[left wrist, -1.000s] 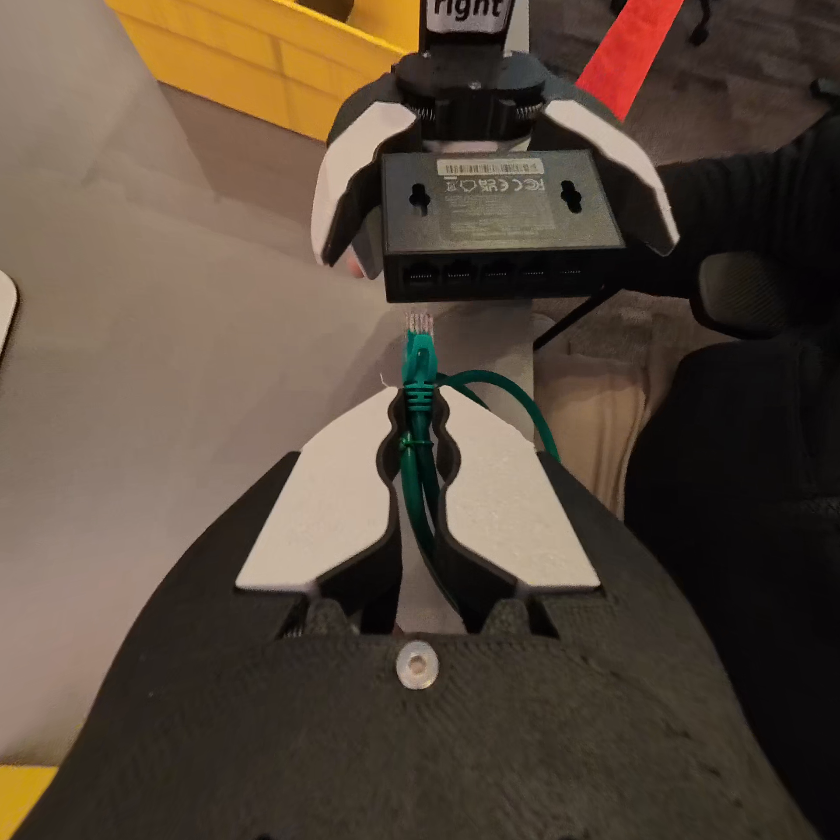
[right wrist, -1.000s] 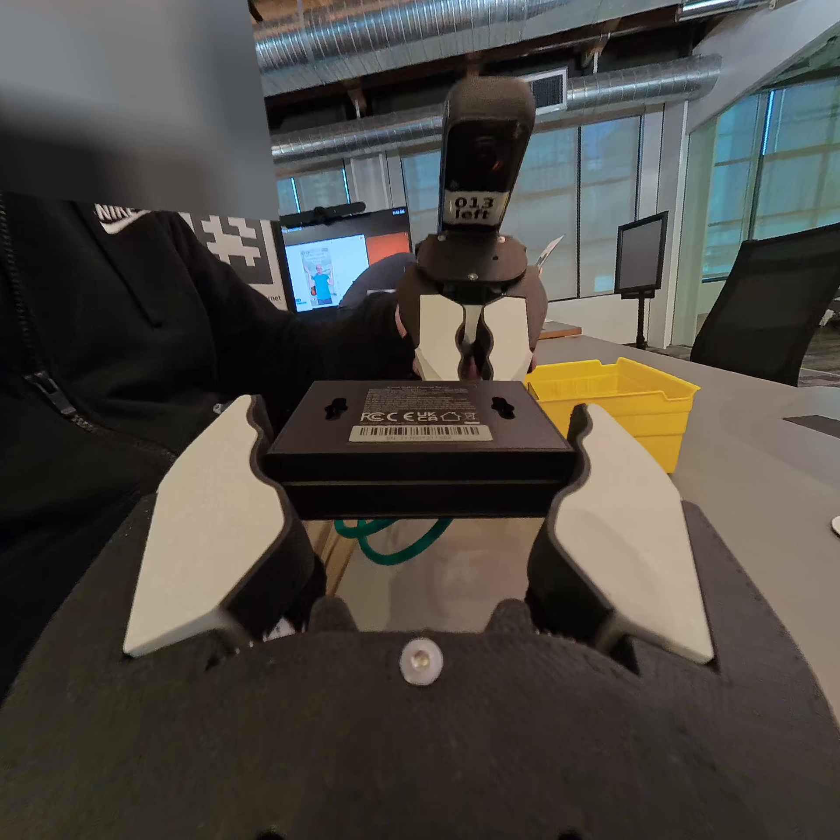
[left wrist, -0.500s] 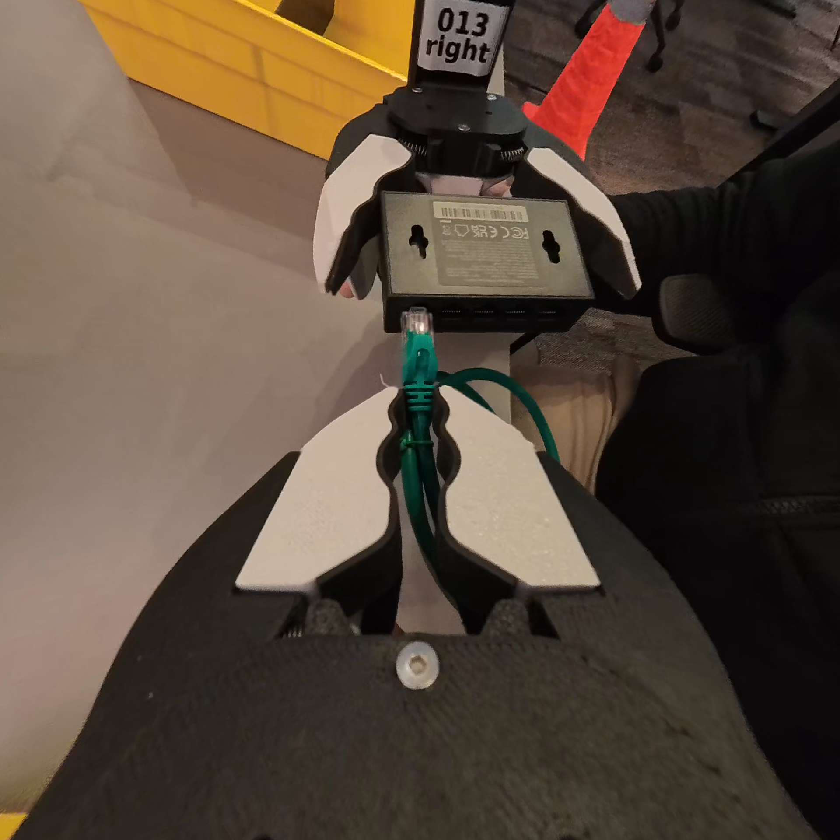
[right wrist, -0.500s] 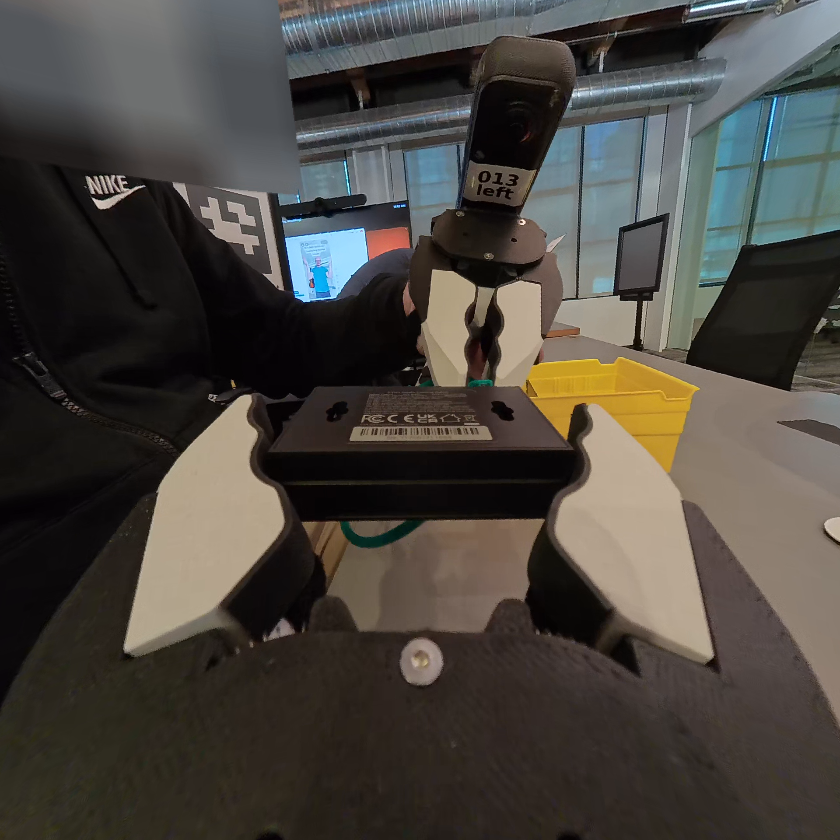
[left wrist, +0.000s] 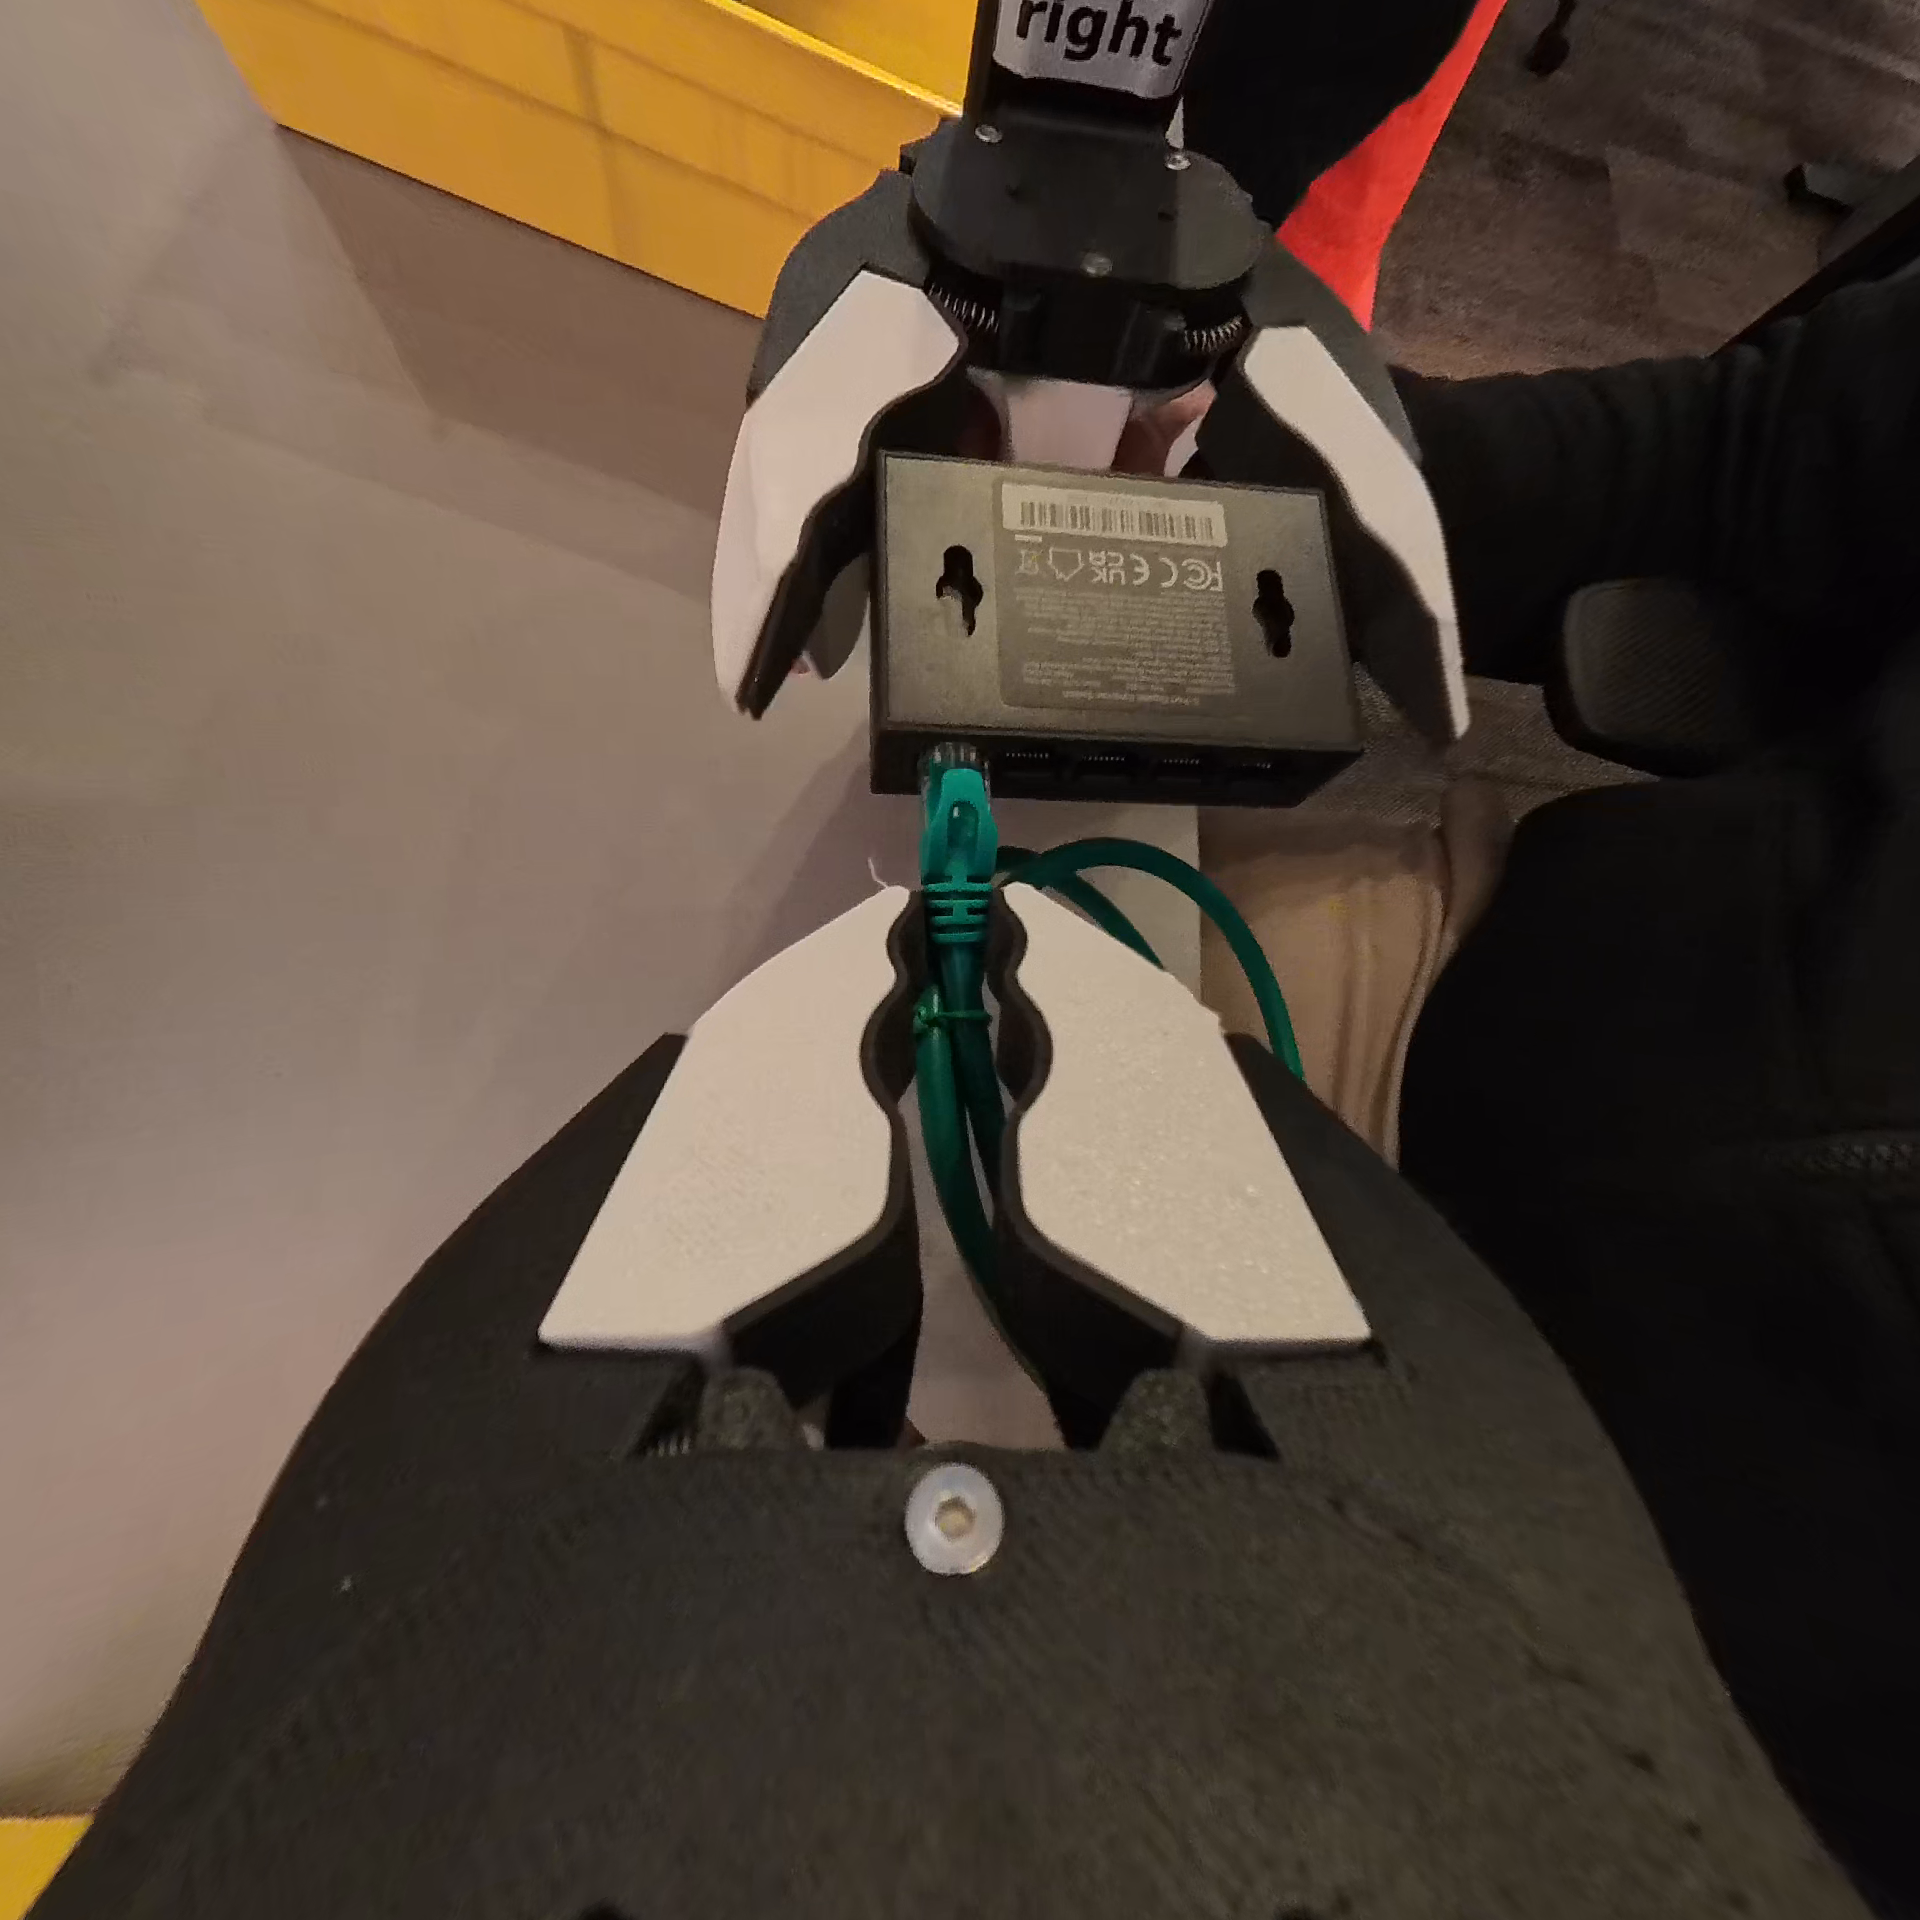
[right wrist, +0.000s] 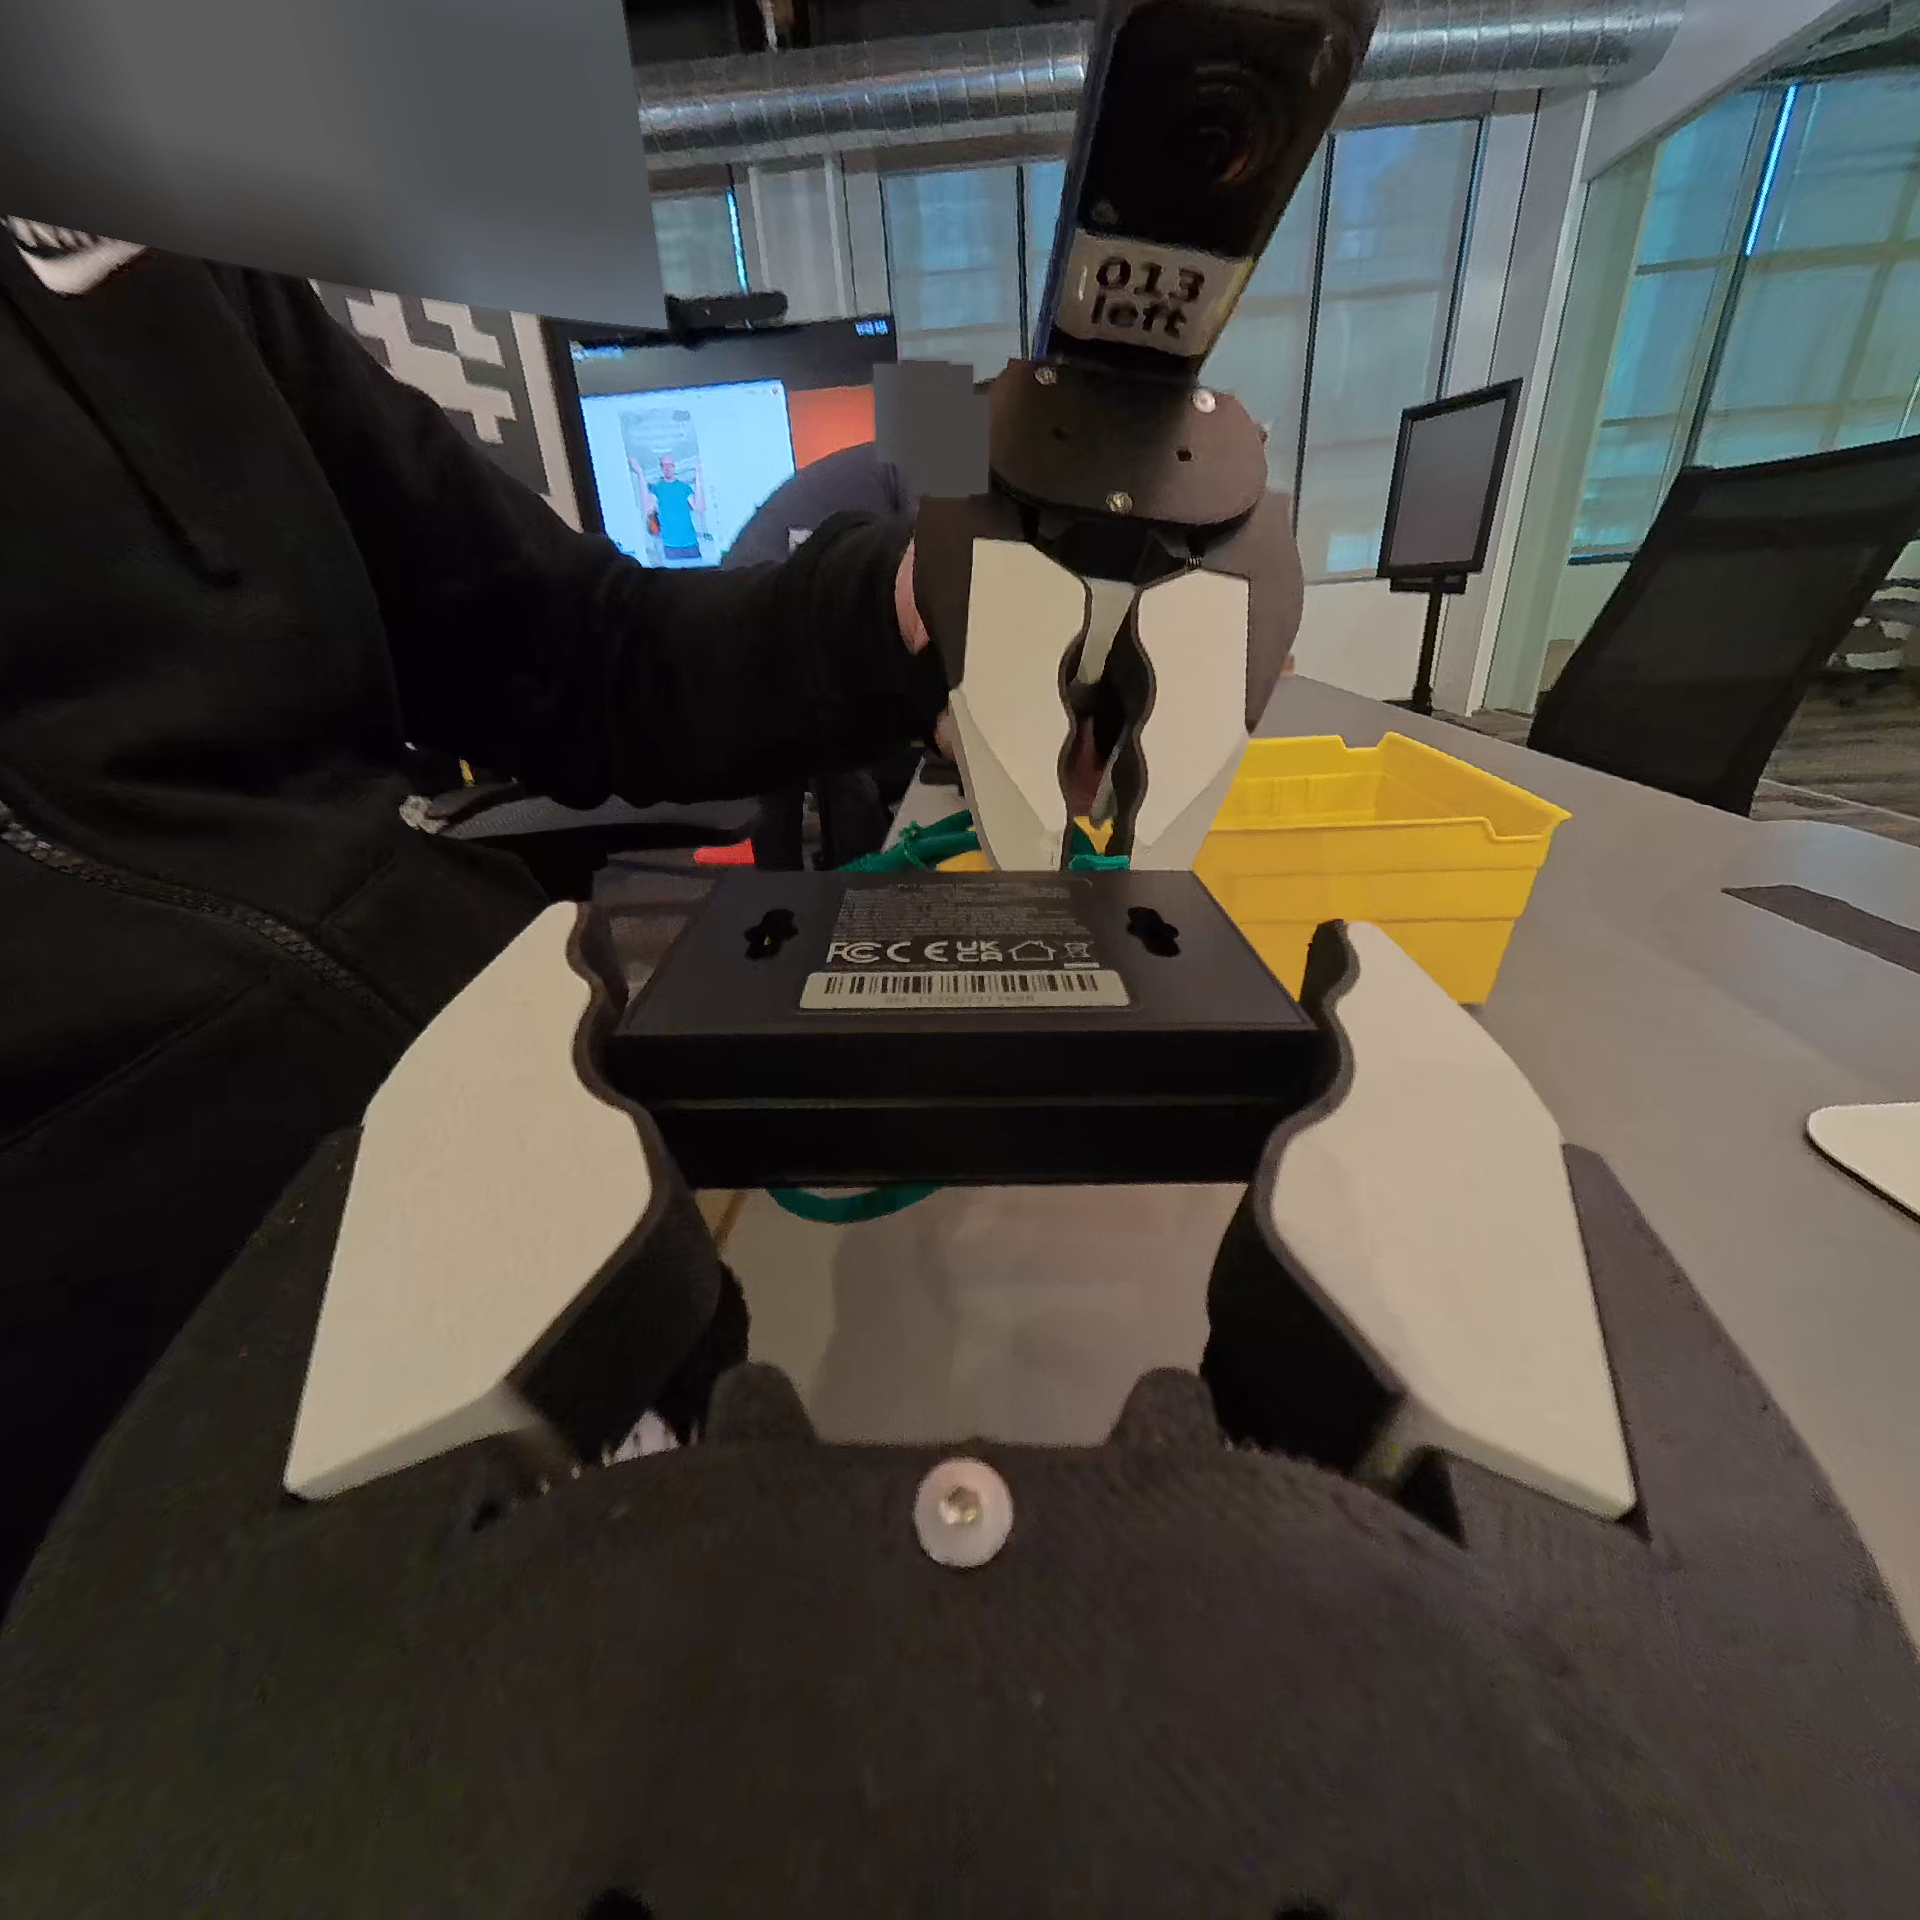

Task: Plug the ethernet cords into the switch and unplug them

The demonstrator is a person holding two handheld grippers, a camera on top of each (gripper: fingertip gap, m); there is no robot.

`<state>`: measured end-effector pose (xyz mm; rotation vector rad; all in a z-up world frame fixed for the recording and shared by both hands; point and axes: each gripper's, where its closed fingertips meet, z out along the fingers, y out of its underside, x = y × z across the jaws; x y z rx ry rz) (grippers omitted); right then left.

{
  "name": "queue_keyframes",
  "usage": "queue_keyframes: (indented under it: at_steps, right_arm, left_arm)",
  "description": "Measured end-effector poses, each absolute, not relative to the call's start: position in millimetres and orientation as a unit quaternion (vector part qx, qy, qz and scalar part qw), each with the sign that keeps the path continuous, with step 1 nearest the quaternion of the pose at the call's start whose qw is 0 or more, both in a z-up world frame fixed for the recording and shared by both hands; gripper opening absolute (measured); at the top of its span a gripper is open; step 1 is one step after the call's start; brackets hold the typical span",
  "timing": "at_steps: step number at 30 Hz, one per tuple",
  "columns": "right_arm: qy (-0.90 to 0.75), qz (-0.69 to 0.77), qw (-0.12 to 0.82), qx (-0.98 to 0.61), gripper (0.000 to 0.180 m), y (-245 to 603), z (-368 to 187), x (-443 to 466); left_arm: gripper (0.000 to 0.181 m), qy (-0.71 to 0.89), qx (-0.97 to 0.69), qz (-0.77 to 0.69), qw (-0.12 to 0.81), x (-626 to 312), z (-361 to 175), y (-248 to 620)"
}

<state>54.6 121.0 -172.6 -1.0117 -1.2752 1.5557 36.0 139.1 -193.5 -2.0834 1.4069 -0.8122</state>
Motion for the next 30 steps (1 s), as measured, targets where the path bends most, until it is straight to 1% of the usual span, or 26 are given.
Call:
queue_keyframes:
  at_steps: [5,10,11,15,20,22,25,28,30]
  right_arm:
    - [-0.516,0.618,0.427,-0.413,0.122,121.4,-176.1,51.0]
    - [-0.523,0.619,0.416,-0.413,0.123,117.9,-178.9,46.2]
    - [-0.522,0.612,0.422,-0.418,0.123,120.4,-179.0,45.6]
    - [-0.564,0.57,0.408,-0.437,0.122,117.7,-191.8,40.1]
    - [-0.521,0.609,0.427,-0.419,0.122,121.9,-175.0,43.1]
    - [-0.512,0.615,0.43,-0.418,0.122,124.0,-174.4,42.3]
    - [-0.507,0.614,0.44,-0.416,0.122,125.8,-173.6,41.8]
    - [-0.52,0.595,0.447,-0.419,0.122,125.4,-175.5,39.9]
    - [-0.525,0.592,0.451,-0.412,0.122,121.8,-171.4,39.4]
  left_arm:
    - [0.01,0.524,-0.766,-0.278,0.248,33.5,-195.7,140.8]
    - [0.009,0.539,-0.768,-0.258,0.229,30.3,-207.5,138.6]
    - [0.009,0.529,-0.774,-0.254,0.238,30.6,-207.5,142.2]
    - [0.01,0.542,-0.776,-0.239,0.214,25.7,-224.4,139.2]
    - [0.01,0.507,-0.766,-0.288,0.273,21.8,-191.4,142.2]
    - [0.007,0.489,-0.779,-0.271,0.282,6.3,-189.1,144.8]
    - [0.013,0.438,-0.795,-0.308,0.285,-6.5,-186.1,140.4]
    - [0.023,0.4,-0.787,-0.397,0.252,0.3,-189.6,116.5]
    - [0.025,0.383,-0.769,-0.453,0.241,12.0,-188.6,101.5]
